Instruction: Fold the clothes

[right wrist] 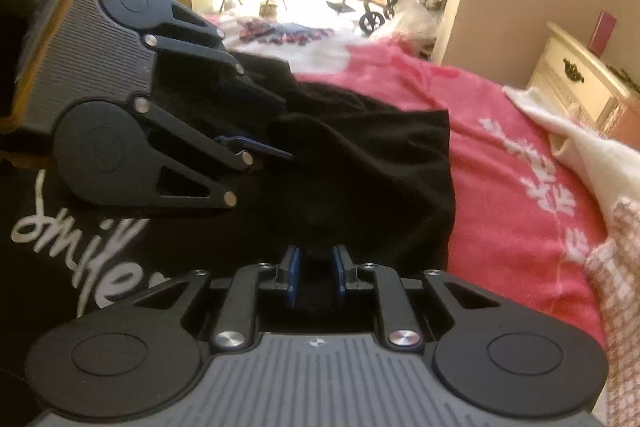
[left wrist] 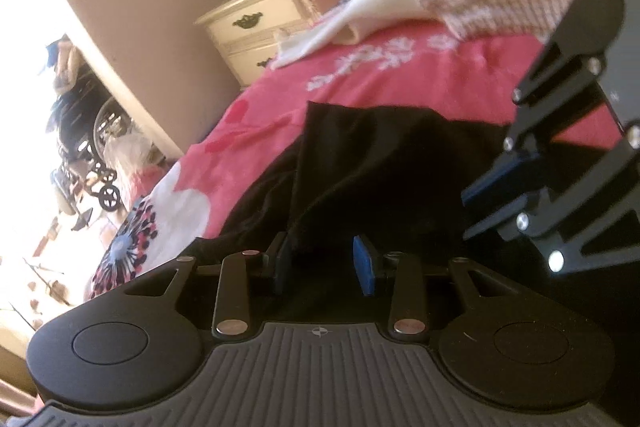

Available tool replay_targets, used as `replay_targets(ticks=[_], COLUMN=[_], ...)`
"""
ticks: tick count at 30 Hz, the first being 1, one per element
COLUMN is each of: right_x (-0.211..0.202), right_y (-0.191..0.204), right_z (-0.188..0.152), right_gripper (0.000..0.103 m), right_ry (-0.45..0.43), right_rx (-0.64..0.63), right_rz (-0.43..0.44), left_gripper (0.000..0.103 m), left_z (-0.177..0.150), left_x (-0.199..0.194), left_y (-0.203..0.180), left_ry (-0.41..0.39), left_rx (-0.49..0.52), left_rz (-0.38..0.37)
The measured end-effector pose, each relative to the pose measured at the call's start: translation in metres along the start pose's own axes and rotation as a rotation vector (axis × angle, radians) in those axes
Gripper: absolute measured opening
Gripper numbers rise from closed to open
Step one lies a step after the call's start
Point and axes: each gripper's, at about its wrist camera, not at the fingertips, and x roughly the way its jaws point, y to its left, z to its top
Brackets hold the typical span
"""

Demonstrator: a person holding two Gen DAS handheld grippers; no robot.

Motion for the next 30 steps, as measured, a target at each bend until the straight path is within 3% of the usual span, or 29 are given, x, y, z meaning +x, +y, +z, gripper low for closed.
replay_targets(ticks=[2,4,8,12,18,22,25,30], right_x=[-0.003,-0.011,-0.028,-0.035,-0.021,-0.018,-0.019,-0.021], right_y=[-0.003,-0.007,-0.011,-0.001,0.011,0.009,0.007,0.006], right_z=[0.001,0.004,0.009,0.014,0.009,0.005,0.004,0.003], right_gripper=[0.002,0.002,0.002,0.002,0.002,0.002,0.002,0.002], right_ry=[-0.017,-0.043,-0.094,-0.127,-0.089,-0.077,-0.076,-0.080], right_rx=[0.023,0.049,0.092,0.053,0.025,0.040,0.043,0.041], right_rz=[0.000,0.006,0.038,0.053,0.079,0.073,0.068,0.067], left_gripper=[0.020,0.007,0.002,0.002,0.002,0.004,0.028,0.030], left_z=[-0.002,-0.001,-0.001,-0.003,-0.012,-0.015,-0.015,-0.010], left_x=[0.002,0.000,-0.014,-0.027,-0.021,-0.015,-0.010,0.006], left_y=[-0.001,0.003,0.020,0.034,0.047,0.058,0.064,0.069], left_ry=[-0.002,-0.003,-0.049,-0.077,-0.037,0.005,0.021,0.060], left_rx=[-0.008,-0.056,-0.177,-0.232,-0.294,-0.397,-0.479,-0.571], left_rz=[0.003,-0.004,-0.033,-0.046,-0.014,-0.078,-0.131,-0.169])
